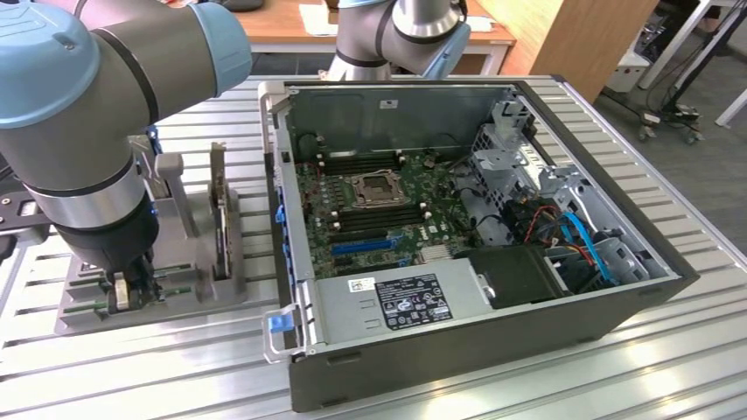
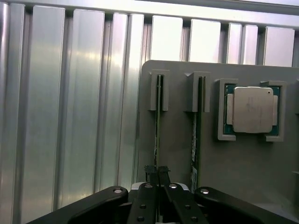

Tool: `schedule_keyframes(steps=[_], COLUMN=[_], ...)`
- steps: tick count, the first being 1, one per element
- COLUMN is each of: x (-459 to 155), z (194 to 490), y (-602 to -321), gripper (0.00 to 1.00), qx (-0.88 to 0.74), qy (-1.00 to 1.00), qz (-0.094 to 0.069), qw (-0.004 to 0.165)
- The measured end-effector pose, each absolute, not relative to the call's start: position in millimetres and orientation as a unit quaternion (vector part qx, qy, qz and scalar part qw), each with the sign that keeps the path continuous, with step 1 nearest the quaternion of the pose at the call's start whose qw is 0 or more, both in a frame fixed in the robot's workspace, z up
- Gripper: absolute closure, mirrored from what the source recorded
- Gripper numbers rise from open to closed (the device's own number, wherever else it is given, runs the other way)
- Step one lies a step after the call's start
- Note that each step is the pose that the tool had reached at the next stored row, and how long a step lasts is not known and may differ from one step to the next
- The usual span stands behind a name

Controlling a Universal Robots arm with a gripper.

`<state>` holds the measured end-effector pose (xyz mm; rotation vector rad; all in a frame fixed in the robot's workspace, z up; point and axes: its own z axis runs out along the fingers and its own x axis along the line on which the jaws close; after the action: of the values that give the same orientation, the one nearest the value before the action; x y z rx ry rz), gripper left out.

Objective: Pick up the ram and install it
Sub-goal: 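Pick up the ram and move it above insertion slot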

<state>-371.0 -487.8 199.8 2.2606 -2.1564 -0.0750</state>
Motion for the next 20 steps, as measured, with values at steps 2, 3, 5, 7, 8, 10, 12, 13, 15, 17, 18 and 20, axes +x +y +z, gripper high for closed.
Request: schedule_keyframes(steps=[2,3,5,7,8,10,12,13,15,17,18,20], x=[-371,-371,-371,-371,-371,-371,-371,-371,-371,-371,-371,-371], z=[200,200,200,200,200,202,204,205,207,209,211,213], y=[-488,-488,-488,-488,-488,-488,-488,-488,-488,-488,-488,-488], gripper=[0.88,0.88,0.88,0.88,0.88,0.88,0.88,0.88,0.88,0.88,0.88,0.88], qx=[0.723,0.723,0.723,0.723,0.723,0.723,0.723,0.723,0.723,0.723,0.723,0.722], qy=[-0.690,-0.690,-0.690,-0.690,-0.690,-0.690,-0.690,-0.690,-0.690,-0.691,-0.691,-0.691], qz=[-0.024,-0.024,-0.024,-0.024,-0.024,-0.024,-0.024,-0.024,-0.024,-0.024,-0.024,-0.024], qw=[0.008,0.008,0.008,0.008,0.008,0.008,0.008,0.008,0.008,0.008,0.008,0.008])
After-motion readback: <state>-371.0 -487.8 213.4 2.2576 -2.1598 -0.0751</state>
